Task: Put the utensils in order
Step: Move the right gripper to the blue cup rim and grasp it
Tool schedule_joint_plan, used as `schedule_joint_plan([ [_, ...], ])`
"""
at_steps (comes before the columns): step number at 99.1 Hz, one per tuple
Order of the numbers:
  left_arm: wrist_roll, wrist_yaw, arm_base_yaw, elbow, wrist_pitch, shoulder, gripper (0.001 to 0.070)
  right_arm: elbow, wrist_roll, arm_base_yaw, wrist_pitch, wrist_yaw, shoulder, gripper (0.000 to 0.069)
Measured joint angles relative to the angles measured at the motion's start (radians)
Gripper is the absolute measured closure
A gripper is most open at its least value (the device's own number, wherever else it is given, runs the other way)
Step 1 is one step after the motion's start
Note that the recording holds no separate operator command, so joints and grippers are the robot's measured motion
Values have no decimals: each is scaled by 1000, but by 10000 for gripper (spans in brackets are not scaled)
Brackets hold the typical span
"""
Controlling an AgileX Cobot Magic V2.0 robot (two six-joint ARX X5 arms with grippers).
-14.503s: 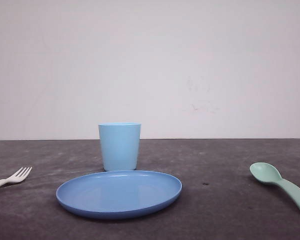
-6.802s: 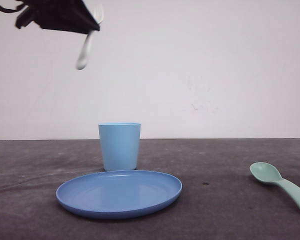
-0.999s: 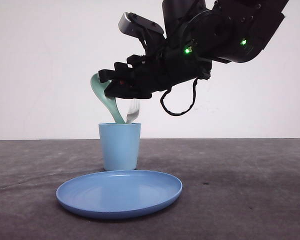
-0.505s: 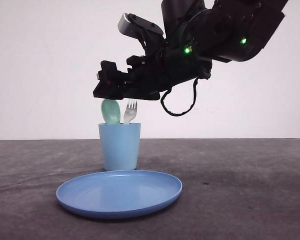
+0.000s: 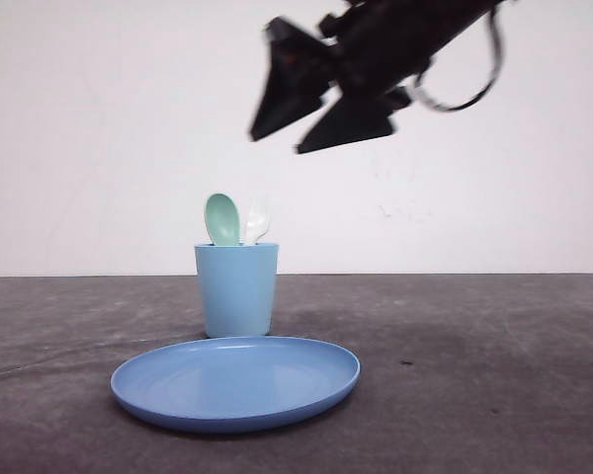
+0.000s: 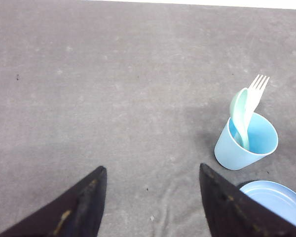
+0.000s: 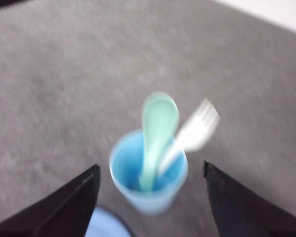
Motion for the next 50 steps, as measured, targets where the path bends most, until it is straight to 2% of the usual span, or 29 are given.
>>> schedule_joint_plan([
  [16,4,0,0,0,0,0,352,-3,0,-43,-160,1,-58,268],
  [35,6,0,0,0,-1,0,352,-95,2,-79,-152,0,-77,268],
  [50,6,0,0,0,-1,0,352,-177,20,-97,-78,2,-76,268],
])
